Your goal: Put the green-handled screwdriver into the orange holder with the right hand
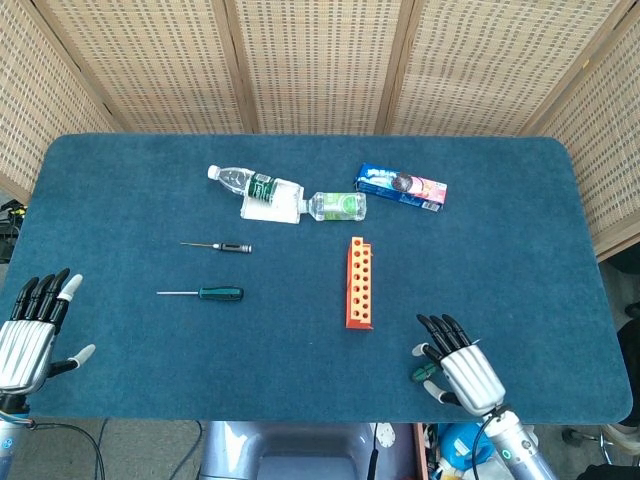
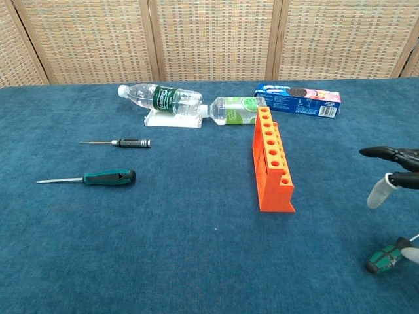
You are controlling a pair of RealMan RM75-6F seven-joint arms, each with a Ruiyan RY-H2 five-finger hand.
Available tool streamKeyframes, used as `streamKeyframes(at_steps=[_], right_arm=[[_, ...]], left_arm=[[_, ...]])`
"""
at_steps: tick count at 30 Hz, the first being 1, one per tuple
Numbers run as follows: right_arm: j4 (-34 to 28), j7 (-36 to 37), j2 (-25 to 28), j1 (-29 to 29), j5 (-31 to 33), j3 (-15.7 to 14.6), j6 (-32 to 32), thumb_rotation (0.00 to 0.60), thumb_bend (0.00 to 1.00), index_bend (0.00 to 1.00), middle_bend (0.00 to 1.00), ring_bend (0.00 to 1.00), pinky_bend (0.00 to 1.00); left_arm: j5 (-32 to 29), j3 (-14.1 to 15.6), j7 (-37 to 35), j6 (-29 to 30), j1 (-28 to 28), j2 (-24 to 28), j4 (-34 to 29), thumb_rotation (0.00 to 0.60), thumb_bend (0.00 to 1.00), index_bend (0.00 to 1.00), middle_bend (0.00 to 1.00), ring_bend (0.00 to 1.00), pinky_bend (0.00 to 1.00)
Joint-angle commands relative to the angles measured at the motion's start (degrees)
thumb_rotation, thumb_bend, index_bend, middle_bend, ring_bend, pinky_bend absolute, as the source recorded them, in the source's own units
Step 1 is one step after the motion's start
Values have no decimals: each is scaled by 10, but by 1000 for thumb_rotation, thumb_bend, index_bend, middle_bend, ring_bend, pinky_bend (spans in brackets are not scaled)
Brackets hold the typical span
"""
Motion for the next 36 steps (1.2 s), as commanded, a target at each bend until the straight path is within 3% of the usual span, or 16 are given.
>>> streamKeyframes(at_steps=[1, 36], right_arm=[[8, -1, -7, 4, 9, 2, -11, 600, 215, 364, 0, 0, 0], [61, 13, -44, 24, 47, -2, -68, 600, 216, 393, 0, 0, 0]], left_arm=[[0, 0, 0, 0, 0, 0, 0, 600, 0, 0, 0, 0, 0], [1, 0, -1, 2, 1, 1, -2, 600, 0, 0, 0, 0, 0]])
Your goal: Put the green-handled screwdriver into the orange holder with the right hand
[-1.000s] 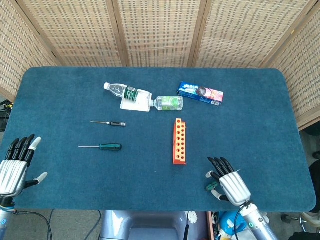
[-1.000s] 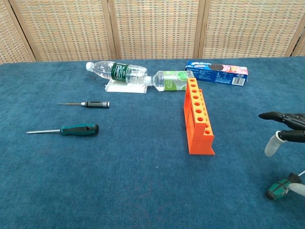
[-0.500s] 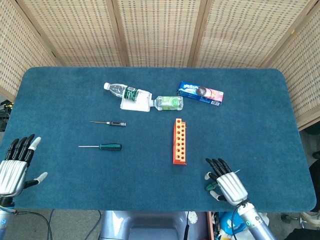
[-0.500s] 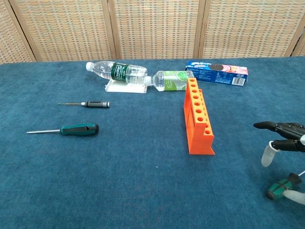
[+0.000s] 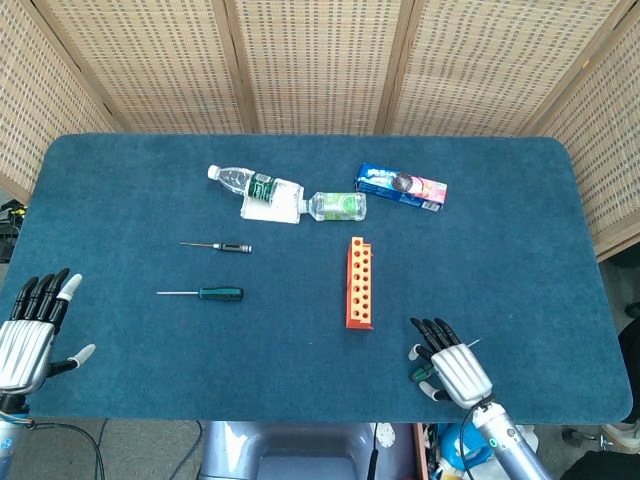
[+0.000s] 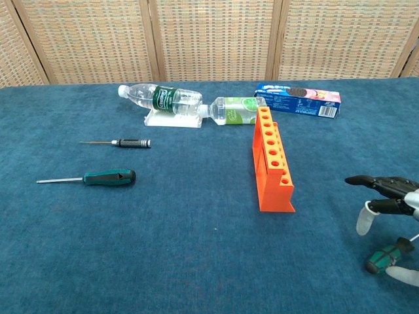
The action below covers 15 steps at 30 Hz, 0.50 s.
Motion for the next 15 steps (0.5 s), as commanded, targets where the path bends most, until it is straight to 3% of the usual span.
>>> streamKeyframes(at_steps=[1, 15], right_arm=[[5, 3, -2, 2, 4, 1, -5, 600, 216, 394, 0, 0, 0], [22, 21, -4, 9, 20, 3, -22, 600, 216, 411, 0, 0, 0]], left_arm=[[0, 0, 0, -1, 0, 0, 0, 600, 0, 0, 0, 0, 0], [1, 1, 1, -1, 0, -1, 1, 600, 0, 0, 0, 0, 0]])
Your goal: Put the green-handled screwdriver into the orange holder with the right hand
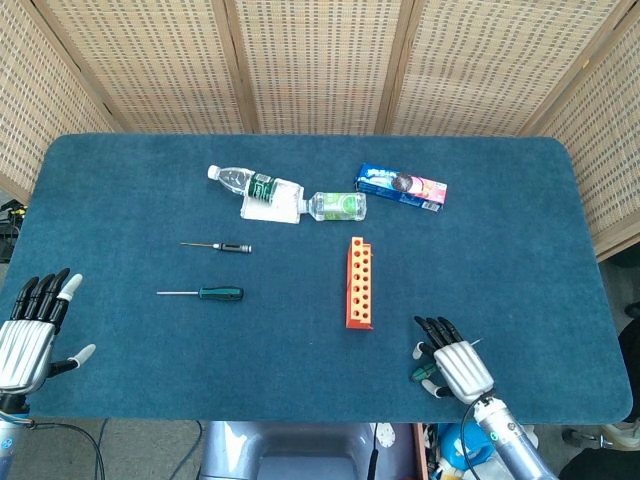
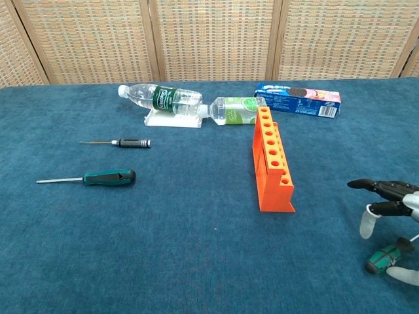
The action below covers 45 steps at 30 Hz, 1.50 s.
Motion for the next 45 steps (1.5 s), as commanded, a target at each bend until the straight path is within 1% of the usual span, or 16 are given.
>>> streamKeyframes(at_steps=[1, 15, 19, 23, 28, 32, 41, 45], right_arm=[[-1, 1, 1, 1, 1, 0, -1, 600, 216, 412, 0, 0, 0], [3, 3, -1, 6, 11, -3, -16, 600, 216, 419, 0, 0, 0], [7, 4, -3, 6, 13, -2, -16, 600, 216, 465, 0, 0, 0], [8, 7, -4, 6, 14, -1, -14, 600, 216, 490, 0, 0, 0], [10, 10, -6, 6, 16, 0, -12, 600, 217, 559, 1, 0, 0], [12, 13, -7, 6, 14, -1, -9, 600, 216, 593, 17, 0, 0], [7, 20, -8, 7, 14, -1, -7, 600, 217, 614, 35, 0, 0], [-11, 33, -3, 10, 13, 5, 0, 600, 217, 614, 38, 0, 0]], left_arm=[[0, 0, 0, 0, 0, 0, 0, 600, 0, 0, 0, 0, 0], [1, 0, -3, 2, 0, 1, 1, 600, 0, 0, 0, 0, 0], [2, 0, -2, 1, 0, 0, 1, 600, 0, 0, 0, 0, 0], [3, 1, -2, 1, 0, 0, 1, 600, 0, 0, 0, 0, 0], [4, 2, -1, 1, 0, 0, 1, 600, 0, 0, 0, 0, 0], [4, 1, -2, 1, 0, 0, 0, 600, 0, 0, 0, 0, 0], [5, 2, -6, 1, 0, 1, 0, 600, 0, 0, 0, 0, 0], [4, 1, -7, 2, 0, 2, 0, 600, 0, 0, 0, 0, 0]])
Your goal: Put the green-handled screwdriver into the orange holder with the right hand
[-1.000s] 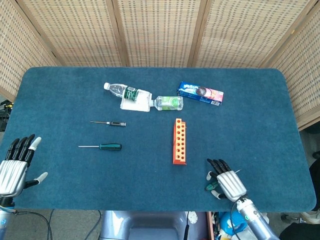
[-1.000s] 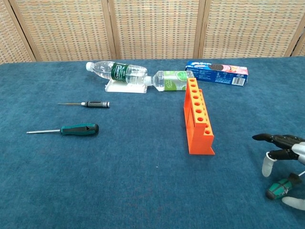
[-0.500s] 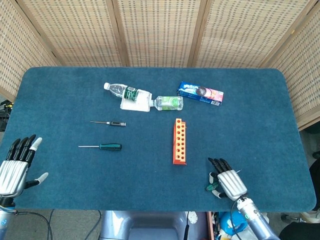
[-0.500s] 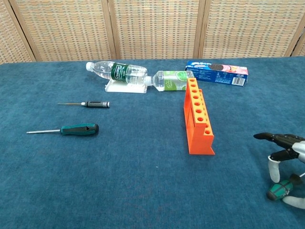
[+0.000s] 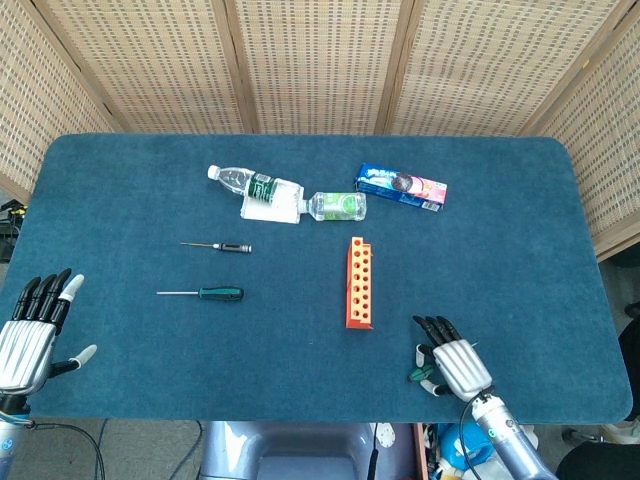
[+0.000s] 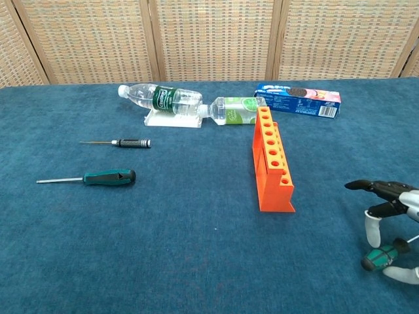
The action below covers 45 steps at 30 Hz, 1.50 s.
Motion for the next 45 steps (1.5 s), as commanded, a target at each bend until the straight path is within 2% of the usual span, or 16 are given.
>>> streamKeyframes(at_steps=[1, 9, 17, 24, 30, 42, 45], right_arm=[[-19, 13, 7, 4, 0, 5, 3, 600, 217, 614, 38, 0, 0], [-120, 49, 50, 20, 29, 40, 0, 600, 217, 614, 39, 0, 0], [-215, 75, 103, 36, 82, 92, -13, 600, 217, 614, 39, 0, 0], [-312, 110, 165, 60, 171, 164, -43, 600, 217, 614, 39, 0, 0], [-358, 121, 202, 76, 234, 207, -63, 600, 216, 614, 40, 0, 0], [-428, 176, 234, 95, 356, 256, -108, 600, 217, 614, 40, 0, 0], [-431, 169, 240, 104, 378, 265, -114, 600, 217, 614, 40, 0, 0]], left_arm=[[-1, 0, -1, 1, 0, 0, 0, 600, 0, 0, 0, 0, 0], [-1, -1, -4, 3, 1, 2, 1, 600, 0, 0, 0, 0, 0], [1, -1, -3, 3, 0, 1, 2, 600, 0, 0, 0, 0, 0], [3, 0, -1, 2, 0, 0, 3, 600, 0, 0, 0, 0, 0], [3, -1, -2, 3, 0, 0, 4, 600, 0, 0, 0, 0, 0], [4, 0, -2, 3, -1, 0, 4, 600, 0, 0, 0, 0, 0], [4, 0, -2, 3, -1, -1, 5, 600, 0, 0, 0, 0, 0]])
